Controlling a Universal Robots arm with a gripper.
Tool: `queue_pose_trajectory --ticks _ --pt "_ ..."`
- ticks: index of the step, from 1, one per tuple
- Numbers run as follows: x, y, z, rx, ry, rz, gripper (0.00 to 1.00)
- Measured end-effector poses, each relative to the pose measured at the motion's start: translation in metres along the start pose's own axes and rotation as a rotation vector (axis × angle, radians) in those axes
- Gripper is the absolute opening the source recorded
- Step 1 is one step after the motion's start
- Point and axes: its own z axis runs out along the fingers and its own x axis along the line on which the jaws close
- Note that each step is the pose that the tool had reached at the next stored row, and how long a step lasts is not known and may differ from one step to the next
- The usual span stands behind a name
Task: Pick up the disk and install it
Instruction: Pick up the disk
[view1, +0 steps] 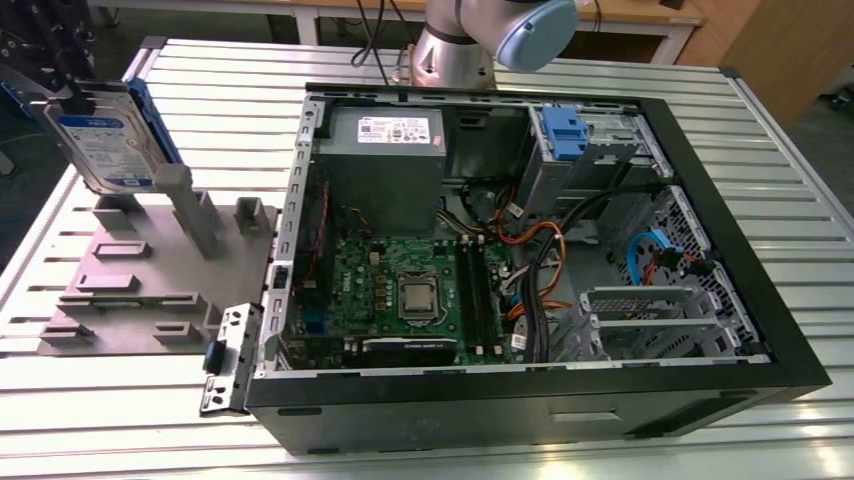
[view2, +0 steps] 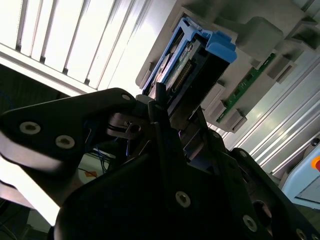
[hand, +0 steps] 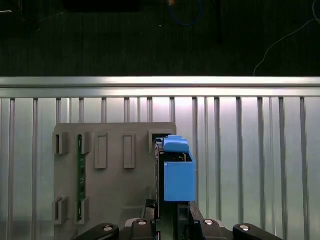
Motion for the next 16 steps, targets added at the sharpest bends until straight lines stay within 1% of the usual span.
queue_pose_trajectory --ticks 16 --pt "-0.0001 0.0 -0.0032 0.0002 0.0 0.0 0.35"
